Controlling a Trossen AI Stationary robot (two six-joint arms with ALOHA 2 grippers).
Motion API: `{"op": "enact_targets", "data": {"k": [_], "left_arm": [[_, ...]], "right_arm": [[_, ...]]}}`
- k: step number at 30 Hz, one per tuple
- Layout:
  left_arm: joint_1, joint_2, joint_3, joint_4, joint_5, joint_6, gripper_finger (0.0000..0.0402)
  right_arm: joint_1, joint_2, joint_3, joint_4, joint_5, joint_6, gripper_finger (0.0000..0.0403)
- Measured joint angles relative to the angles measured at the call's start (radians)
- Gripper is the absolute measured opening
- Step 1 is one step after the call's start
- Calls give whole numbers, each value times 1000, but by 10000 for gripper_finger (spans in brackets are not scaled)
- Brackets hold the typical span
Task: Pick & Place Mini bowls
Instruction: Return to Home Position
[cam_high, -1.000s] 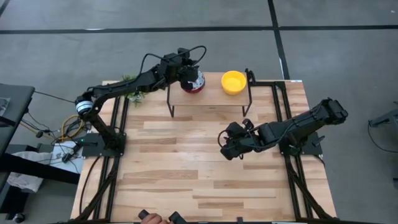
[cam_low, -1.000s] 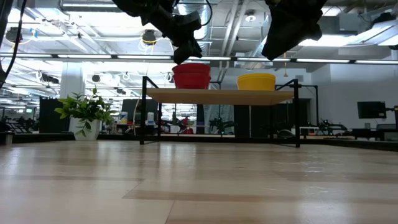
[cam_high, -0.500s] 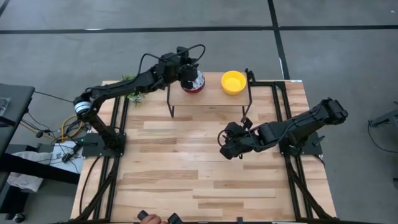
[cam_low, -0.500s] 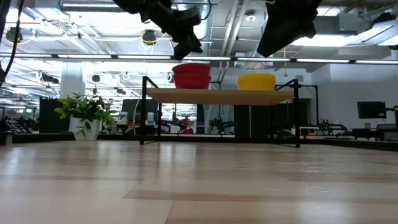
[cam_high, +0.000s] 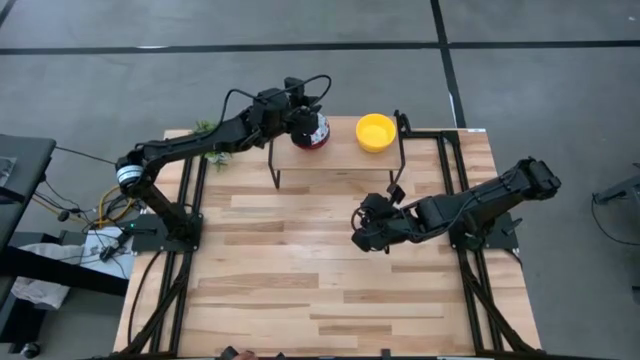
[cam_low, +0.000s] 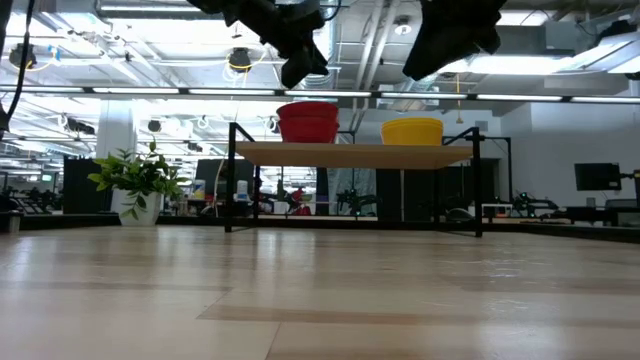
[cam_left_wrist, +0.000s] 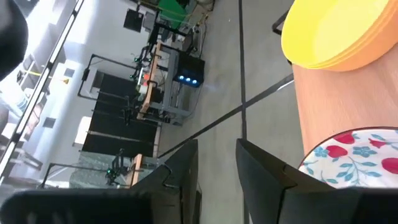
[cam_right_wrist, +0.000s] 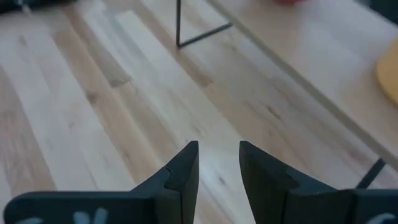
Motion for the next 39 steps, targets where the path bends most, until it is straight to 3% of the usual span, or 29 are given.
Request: {"op": "enact_targets", "data": {"k": [6,12,19,24,27,33,39], "left_arm": [[-57,-37,0,-6,-71,-70,108],[-114,-179,0,-135,-54,-325,108],[-158,-365,-2,-458,192,-664,108],[-161,-495,-79,-517,423,-867,108],[-163,-576,-152,-518,509,-959,108],[-219,-721,-288,-511,526,-1092,108],[-318,-826,-426,-400,526,-1204,108]], "right_arm": [[2,-56,1,30,84,-11,107],[7,-143,1,62,81,-85,107],[16,-228,1,168,-18,-236,107],[17,-267,1,239,-96,-321,107],[17,-285,1,272,-146,-350,107],[21,-313,1,287,-192,-368,107],[27,-326,1,284,-201,-426,107]]}}
